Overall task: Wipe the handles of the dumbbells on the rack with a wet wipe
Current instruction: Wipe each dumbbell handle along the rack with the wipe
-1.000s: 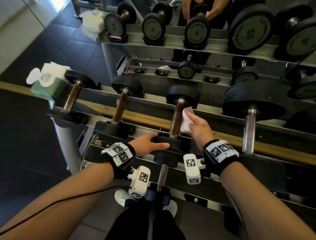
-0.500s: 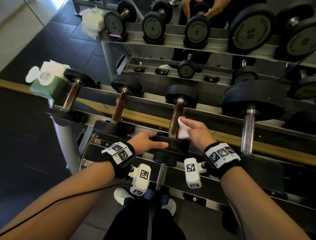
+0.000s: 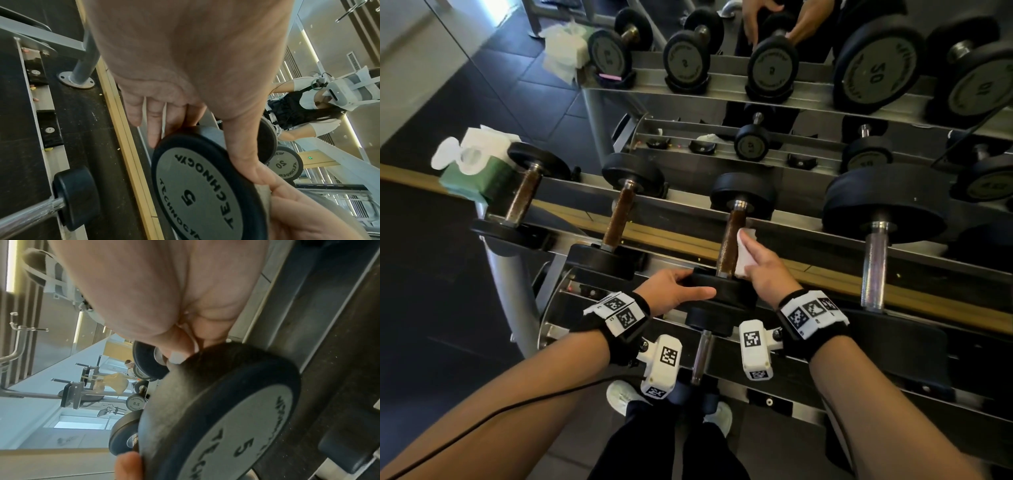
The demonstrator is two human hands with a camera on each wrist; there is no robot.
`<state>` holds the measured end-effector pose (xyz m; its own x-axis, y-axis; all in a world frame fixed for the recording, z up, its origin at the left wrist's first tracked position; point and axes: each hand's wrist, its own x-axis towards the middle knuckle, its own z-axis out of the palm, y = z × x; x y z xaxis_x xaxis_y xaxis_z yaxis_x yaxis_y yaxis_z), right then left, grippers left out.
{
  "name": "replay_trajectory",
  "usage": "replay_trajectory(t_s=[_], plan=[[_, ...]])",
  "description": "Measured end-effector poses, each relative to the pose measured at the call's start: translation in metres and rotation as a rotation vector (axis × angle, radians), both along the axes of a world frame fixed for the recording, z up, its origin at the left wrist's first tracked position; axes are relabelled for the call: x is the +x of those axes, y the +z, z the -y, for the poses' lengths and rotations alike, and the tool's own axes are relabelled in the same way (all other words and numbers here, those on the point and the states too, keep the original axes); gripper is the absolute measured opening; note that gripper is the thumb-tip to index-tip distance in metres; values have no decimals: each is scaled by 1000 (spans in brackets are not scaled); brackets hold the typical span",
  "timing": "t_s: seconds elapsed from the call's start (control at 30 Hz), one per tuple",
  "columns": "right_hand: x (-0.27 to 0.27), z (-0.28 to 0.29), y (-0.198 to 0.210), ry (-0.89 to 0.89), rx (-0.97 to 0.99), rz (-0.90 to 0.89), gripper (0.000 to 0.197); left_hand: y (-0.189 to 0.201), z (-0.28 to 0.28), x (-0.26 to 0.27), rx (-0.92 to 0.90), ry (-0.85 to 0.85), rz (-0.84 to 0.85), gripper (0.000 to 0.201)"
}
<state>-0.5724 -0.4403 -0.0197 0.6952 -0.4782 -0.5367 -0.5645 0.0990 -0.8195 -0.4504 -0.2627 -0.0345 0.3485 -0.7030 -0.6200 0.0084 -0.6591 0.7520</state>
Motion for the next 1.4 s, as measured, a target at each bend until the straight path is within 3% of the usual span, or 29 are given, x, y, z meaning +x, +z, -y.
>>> replay_trajectory(t_s=[0.13, 0.27, 0.4, 0.47, 0.63, 0.73, 0.87, 1.1, 1.4], plan=[[-10, 1, 8, 33, 43, 55, 56, 5, 1, 1, -1, -2, -23, 45], [-15, 3, 24, -119, 134, 162, 59, 11, 3, -1, 27, -16, -16, 43], [-13, 3, 39, -194, 90, 228, 53, 29, 14, -4, 81, 20, 226, 78], [-9, -1, 44, -203, 113, 269, 51, 44, 22, -4, -46, 81, 274, 73], [-1, -8, 60, -212, 105, 339, 50, 77, 40, 2, -342, 397, -246, 49], [3, -10, 65, -167, 83, 365, 47, 85, 42, 10, -330, 338, -407, 38], [5, -11, 62, -125, -37, 355, 23, 84, 37, 24, -268, 385, -468, 29], [14, -15, 51, -15, -132, 279, 46, 73, 29, 47, -229, 456, -522, 37], [31, -20, 36, -149, -249, 282, 11, 65, 26, 57, -303, 429, -341, 22]])
